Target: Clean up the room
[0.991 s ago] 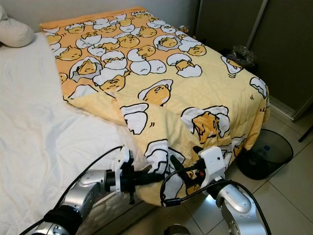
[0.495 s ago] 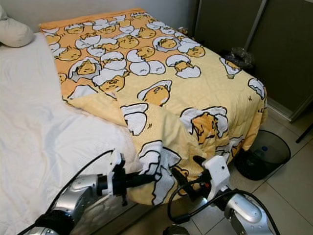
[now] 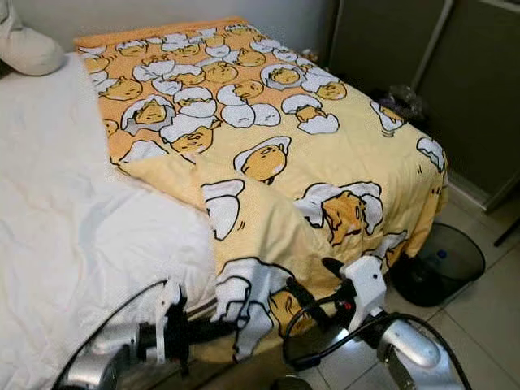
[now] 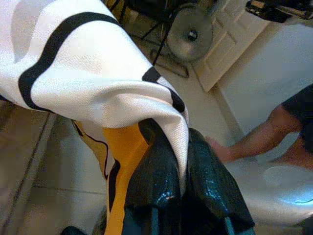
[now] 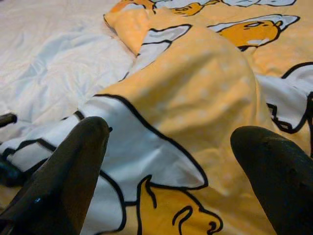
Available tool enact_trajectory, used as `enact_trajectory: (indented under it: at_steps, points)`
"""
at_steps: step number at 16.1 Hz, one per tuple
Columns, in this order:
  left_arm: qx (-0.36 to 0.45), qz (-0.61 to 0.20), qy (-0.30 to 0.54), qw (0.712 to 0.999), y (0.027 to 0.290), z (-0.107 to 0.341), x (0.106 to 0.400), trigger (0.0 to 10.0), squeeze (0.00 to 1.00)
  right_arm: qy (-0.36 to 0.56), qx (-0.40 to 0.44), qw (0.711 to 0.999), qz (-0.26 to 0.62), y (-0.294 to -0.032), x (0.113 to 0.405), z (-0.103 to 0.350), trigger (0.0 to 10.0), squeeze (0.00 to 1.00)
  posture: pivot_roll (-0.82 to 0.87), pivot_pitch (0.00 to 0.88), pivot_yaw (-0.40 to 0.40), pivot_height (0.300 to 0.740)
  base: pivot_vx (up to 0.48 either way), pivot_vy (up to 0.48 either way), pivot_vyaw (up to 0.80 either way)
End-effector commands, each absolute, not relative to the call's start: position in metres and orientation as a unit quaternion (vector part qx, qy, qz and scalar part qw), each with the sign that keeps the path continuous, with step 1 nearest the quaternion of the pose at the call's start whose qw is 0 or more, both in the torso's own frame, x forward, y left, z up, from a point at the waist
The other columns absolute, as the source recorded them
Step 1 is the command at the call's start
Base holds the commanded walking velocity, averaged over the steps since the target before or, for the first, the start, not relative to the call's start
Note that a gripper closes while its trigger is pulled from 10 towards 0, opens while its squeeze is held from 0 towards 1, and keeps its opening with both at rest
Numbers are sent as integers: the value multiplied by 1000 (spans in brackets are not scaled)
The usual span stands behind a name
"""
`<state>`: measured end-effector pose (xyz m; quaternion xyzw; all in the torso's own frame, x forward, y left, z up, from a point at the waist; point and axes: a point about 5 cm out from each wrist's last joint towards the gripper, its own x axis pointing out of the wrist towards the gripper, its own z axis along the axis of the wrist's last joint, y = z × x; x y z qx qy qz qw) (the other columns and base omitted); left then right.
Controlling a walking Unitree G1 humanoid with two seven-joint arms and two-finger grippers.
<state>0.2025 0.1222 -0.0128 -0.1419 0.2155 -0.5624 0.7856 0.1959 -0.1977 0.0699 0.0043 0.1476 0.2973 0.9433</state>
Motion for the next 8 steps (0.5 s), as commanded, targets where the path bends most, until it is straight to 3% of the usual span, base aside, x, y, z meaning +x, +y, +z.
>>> enact_trajectory:
  at_steps: [1,7,8]
  points:
    - [-158,-555,201,791,120,-13,204,0,0,139,7,944,300,-200,199,76,10000,43,-139,0,-9,730,0,0,0]
    - [-166,-534,202,804,123,-21,206,0,0,139,8,942,305,-197,204,76,10000,43,-138,0,-12,730,0,0,0]
    - [-162,-525,209,809,128,-19,217,0,0,139,8,942,306,-196,204,76,10000,43,-145,0,-5,730,0,0,0]
